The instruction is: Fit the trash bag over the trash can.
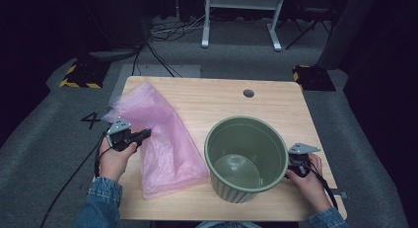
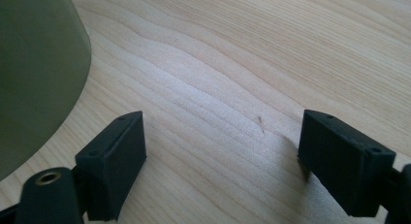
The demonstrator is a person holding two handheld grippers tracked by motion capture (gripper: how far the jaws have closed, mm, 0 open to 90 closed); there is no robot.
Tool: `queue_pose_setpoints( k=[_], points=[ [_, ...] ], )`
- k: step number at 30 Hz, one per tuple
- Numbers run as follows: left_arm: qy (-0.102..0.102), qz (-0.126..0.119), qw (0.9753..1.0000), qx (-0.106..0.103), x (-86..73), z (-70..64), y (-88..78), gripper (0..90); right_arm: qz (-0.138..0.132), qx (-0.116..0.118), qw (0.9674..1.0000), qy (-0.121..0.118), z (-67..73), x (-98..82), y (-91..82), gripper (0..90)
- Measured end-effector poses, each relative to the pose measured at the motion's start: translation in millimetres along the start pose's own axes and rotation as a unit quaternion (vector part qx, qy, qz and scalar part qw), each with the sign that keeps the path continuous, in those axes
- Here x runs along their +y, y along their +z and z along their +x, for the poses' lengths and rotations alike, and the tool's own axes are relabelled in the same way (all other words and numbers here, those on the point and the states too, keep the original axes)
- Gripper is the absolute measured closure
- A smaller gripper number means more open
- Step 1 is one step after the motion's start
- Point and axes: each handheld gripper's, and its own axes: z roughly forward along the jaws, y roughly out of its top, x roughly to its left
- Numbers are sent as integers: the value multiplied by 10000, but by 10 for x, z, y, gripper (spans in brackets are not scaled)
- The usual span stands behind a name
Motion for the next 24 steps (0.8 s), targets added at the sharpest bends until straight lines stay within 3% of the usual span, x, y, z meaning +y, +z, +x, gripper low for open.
queue_pose_setpoints(
  k=[5,10,11,16,17,24],
  points=[
    [132,-234,9996,-2,85,-76,-153,896,-34,-16,10000,16,44,-7,-12,227],
    [215,-410,9989,9,168,-140,-249,896,-48,179,9997,-156,193,-5,-12,233],
    [271,-491,9984,9,214,-180,-289,897,-45,254,9994,-220,265,-5,-14,236],
    [396,-665,9970,-23,304,-267,-352,896,-44,316,9991,-284,349,-10,-21,240],
    [485,-728,9962,-3,347,-307,-377,896,-79,319,9991,-284,388,-23,-35,287],
    [573,-955,9938,-30,474,-400,-451,896,-88,325,9991,-272,479,-98,-121,297]
  ],
)
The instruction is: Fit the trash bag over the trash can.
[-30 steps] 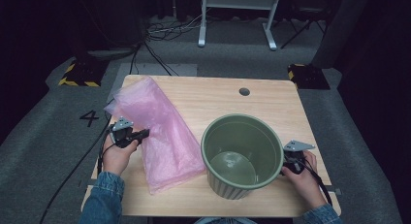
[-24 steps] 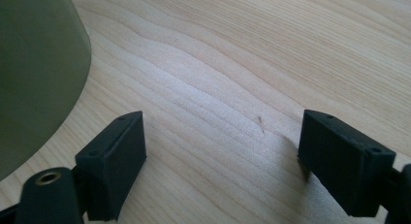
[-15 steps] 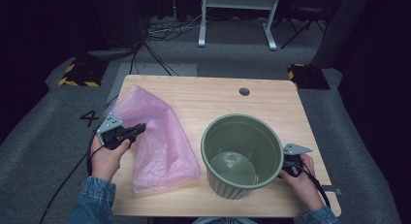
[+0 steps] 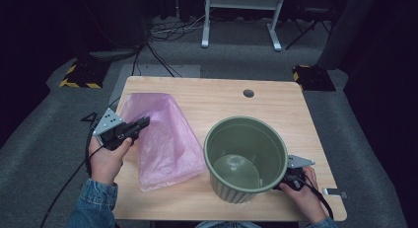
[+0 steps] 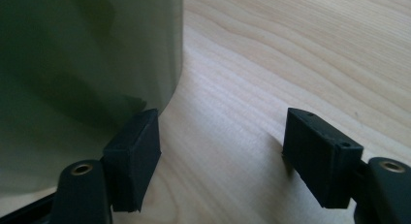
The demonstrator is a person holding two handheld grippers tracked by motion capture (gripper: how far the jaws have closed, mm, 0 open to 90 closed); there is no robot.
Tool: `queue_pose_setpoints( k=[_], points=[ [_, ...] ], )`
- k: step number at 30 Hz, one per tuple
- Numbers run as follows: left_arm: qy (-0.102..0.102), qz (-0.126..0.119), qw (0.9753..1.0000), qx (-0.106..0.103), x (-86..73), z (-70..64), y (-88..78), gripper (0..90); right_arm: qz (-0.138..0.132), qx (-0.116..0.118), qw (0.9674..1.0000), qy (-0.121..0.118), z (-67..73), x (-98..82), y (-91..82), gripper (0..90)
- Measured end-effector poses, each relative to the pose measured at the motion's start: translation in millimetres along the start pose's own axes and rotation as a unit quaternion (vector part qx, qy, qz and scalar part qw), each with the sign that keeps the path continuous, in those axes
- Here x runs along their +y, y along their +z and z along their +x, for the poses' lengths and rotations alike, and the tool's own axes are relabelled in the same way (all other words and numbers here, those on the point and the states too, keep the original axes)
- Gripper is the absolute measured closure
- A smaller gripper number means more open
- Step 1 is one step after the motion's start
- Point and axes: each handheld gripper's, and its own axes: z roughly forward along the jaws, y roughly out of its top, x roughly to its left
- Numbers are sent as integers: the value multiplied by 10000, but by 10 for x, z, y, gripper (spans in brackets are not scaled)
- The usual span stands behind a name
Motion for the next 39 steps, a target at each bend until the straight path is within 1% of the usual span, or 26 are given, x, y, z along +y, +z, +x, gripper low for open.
queue_pose_setpoints(
  k=[4,5,6,7,9,10,13,19,22,24,25,26,28,29,30,36,37,39],
  points=[
    [54,-154,9999,-6,127,-35,-38,896,-10,9,10000,-21,20,-18,-18,297],
    [80,-198,9998,11,164,-43,-48,895,0,4,10000,-9,23,-20,-22,297],
    [147,-249,9996,27,237,-52,-72,895,2,6,10000,-6,22,-20,-22,296],
    [147,-249,9996,27,237,-52,-72,895,2,6,10000,-6,22,-20,-22,296],
    [201,-360,9991,49,331,-70,-106,893,3,8,10000,-3,22,-20,-22,296],
    [201,-360,9991,49,331,-70,-106,892,3,8,10000,-3,22,-20,-22,296],
    [258,-456,9986,55,404,-96,-136,891,5,16,10000,-1,20,-20,-22,295],
    [428,-516,9977,59,540,-148,-182,891,-2,4,10000,3,25,-19,-20,295],
    [449,-540,9975,70,576,-150,-191,891,-2,-9,10000,12,46,-15,-14,295],
    [496,-601,9969,87,615,-161,-206,890,-6,35,10000,-33,84,-4,0,294],
    [540,-655,9964,91,660,-187,-225,891,-4,45,10000,-30,94,0,4,293],
    [540,-655,9964,91,660,-187,-225,891,-2,56,10000,-38,99,3,7,293],
    [612,-693,9957,95,711,-216,-246,891,-2,58,10000,-36,101,4,9,292],
    [673,-725,9951,83,764,-241,-269,891,-3,60,10000,-38,101,5,10,292],
    [673,-725,9951,83,764,-241,-269,891,-3,60,10000,-38,101,5,10,292],
    [782,-833,9933,142,935,-283,-341,891,-2,58,10000,-37,105,5,11,292],
    [825,-853,9928,152,996,-295,-367,891,-3,64,10000,-31,105,5,11,292],
    [839,-869,9926,155,1024,-303,-376,891,-2,61,10000,-32,104,5,11,292]
  ],
)
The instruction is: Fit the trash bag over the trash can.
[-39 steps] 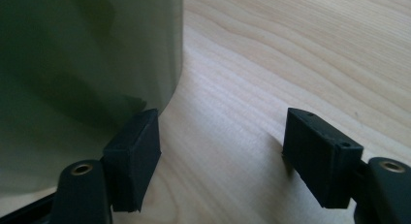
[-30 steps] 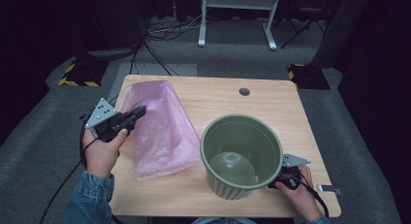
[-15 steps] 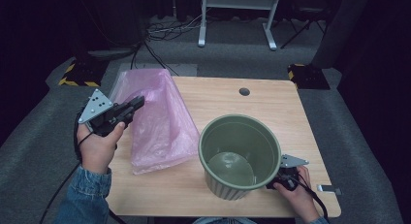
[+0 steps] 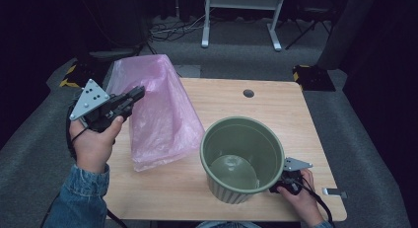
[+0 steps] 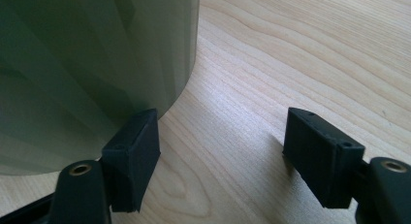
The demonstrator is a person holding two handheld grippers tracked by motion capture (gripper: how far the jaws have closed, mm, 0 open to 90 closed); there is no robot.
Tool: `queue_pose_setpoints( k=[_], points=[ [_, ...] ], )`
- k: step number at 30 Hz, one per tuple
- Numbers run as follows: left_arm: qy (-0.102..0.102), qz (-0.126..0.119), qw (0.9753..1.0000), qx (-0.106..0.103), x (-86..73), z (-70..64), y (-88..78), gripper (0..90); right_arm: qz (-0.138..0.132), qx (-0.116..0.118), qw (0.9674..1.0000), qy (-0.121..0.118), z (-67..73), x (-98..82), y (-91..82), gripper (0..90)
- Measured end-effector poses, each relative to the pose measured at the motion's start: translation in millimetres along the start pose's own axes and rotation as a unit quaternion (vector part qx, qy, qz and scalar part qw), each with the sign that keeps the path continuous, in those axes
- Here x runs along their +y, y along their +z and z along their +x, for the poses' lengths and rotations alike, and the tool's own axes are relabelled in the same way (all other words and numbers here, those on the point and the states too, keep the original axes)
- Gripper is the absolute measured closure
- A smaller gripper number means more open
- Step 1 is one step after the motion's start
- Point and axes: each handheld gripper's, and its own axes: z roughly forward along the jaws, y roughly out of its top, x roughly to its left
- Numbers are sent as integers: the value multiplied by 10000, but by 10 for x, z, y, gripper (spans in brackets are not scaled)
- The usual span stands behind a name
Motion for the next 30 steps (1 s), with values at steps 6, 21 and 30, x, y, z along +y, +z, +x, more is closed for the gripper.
queue_pose_setpoints(
  k=[6,21,30],
  points=[
    [60,-3,10000,10,126,0,-14,890,0,3,10000,1,-1,0,0,292],
    [76,20,9999,-149,345,93,-35,891,1,8,10000,4,-1,0,0,292],
    [144,-14,9995,-284,481,105,-54,891,0,8,10000,4,-1,0,0,292]
  ],
)
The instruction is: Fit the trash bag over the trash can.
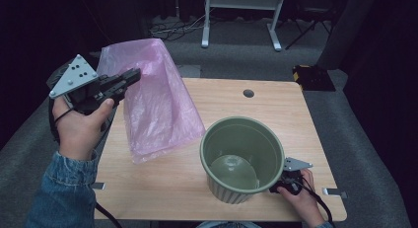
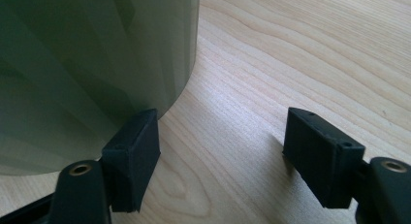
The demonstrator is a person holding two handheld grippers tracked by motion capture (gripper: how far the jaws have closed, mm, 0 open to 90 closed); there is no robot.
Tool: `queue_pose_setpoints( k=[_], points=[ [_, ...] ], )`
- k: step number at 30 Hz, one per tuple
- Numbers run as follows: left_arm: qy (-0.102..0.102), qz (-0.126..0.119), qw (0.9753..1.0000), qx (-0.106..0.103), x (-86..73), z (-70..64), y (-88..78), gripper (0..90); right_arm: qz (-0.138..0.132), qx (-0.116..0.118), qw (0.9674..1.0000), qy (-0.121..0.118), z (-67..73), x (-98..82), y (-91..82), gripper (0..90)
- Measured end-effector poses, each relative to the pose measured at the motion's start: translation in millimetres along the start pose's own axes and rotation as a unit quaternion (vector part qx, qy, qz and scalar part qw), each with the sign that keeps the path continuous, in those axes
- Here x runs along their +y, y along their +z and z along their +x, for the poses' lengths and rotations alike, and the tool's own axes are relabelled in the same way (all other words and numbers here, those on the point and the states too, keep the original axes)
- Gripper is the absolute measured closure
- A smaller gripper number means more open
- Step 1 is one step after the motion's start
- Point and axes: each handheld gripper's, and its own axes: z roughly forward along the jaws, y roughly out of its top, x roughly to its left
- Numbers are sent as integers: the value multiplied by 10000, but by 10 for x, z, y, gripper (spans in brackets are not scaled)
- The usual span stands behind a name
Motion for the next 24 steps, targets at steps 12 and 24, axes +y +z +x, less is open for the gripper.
queue_pose_setpoints(
  k=[12,24],
  points=[
    [118,-102,9998,-126,153,-51,31,891,-1,-1,10000,0,0,0,0,292],
    [45,-136,9983,-571,141,-204,266,890,-2,-1,10000,-1,0,0,0,292]
  ],
)
